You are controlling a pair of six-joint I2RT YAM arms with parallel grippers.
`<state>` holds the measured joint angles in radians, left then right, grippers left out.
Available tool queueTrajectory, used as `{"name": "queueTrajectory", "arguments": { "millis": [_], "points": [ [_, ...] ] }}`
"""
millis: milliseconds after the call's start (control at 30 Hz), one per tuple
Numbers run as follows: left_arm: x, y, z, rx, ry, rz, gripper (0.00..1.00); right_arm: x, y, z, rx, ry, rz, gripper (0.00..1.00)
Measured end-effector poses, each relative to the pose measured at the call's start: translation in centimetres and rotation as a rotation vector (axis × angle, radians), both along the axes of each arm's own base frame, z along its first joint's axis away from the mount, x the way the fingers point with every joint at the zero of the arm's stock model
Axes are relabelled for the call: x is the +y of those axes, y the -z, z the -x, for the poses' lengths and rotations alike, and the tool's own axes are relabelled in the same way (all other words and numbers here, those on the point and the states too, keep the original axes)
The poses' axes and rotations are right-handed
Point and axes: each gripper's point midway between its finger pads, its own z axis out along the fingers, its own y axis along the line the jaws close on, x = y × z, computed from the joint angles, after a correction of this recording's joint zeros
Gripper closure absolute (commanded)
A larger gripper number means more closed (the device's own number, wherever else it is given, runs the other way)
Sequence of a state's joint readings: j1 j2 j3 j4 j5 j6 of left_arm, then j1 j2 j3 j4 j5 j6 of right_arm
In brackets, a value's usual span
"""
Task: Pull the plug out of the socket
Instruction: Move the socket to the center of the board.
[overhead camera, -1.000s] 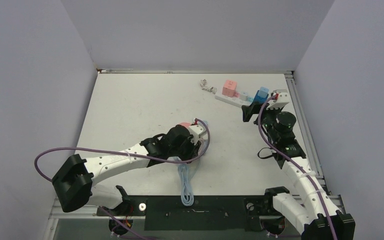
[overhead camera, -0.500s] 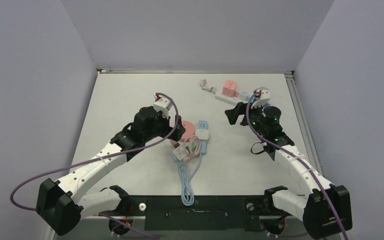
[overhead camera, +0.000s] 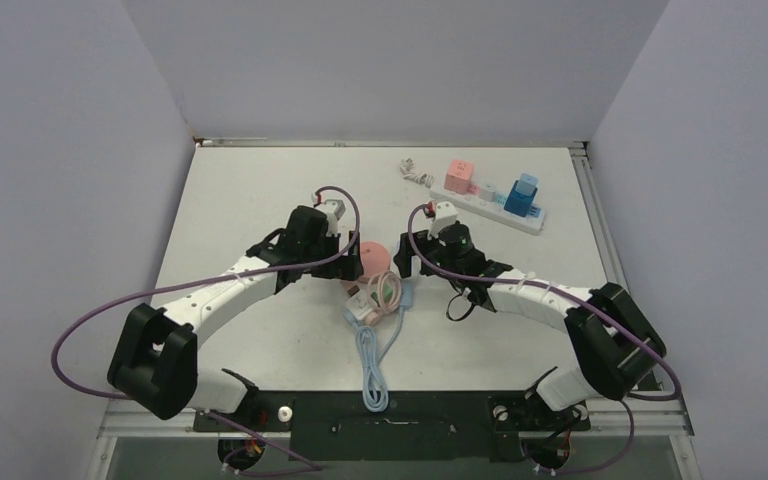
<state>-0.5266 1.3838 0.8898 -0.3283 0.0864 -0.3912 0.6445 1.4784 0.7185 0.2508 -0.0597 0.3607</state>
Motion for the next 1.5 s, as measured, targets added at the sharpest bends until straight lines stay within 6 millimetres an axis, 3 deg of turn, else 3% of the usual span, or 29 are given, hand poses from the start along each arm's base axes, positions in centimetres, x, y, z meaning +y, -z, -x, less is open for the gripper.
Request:
{"name": "queueTrajectory", "arguments": {
  "millis": [133, 233, 367, 700, 933, 1133, 1500],
  "points": [
    [0.1, 1.1, -0.7, 0.046, -0.019, -0.003, 0.12, 0.1, 2.2, 0.3, 0.032, 0.045, 0.058, 0.02],
    [0.2, 1.7, -0.8, 0.067, -0.024, -0.001, 0.17, 0.3, 2.3, 0.3, 0.033, 0.069, 0.062, 0.00],
    [0.1, 2.4, -0.7, 0.092, -0.019, -0.005, 0.19, 0.6, 2.4, 0.2, 0.035, 0.082, 0.060, 0.05],
    [-0.2, 2.5, -0.9, 0.096, -0.015, -0.004, 0.29, 0.9, 2.4, 0.0, 0.050, 0.092, 0.054, 0.10],
    [-0.2, 2.5, -0.8, 0.098, -0.012, -0.003, 0.34, 1.6, 4.0, 0.0, 0.101, 0.084, 0.052, 0.14],
    [-0.6, 2.8, -0.7, 0.123, 0.002, 0.004, 0.38, 2.2, 3.8, 0.3, 0.115, 0.066, 0.016, 0.24],
    [-0.9, 3.2, -0.4, 0.142, 0.017, 0.012, 0.39, 3.0, 2.9, 0.9, 0.171, 0.008, -0.134, 0.27]
  ]
}}
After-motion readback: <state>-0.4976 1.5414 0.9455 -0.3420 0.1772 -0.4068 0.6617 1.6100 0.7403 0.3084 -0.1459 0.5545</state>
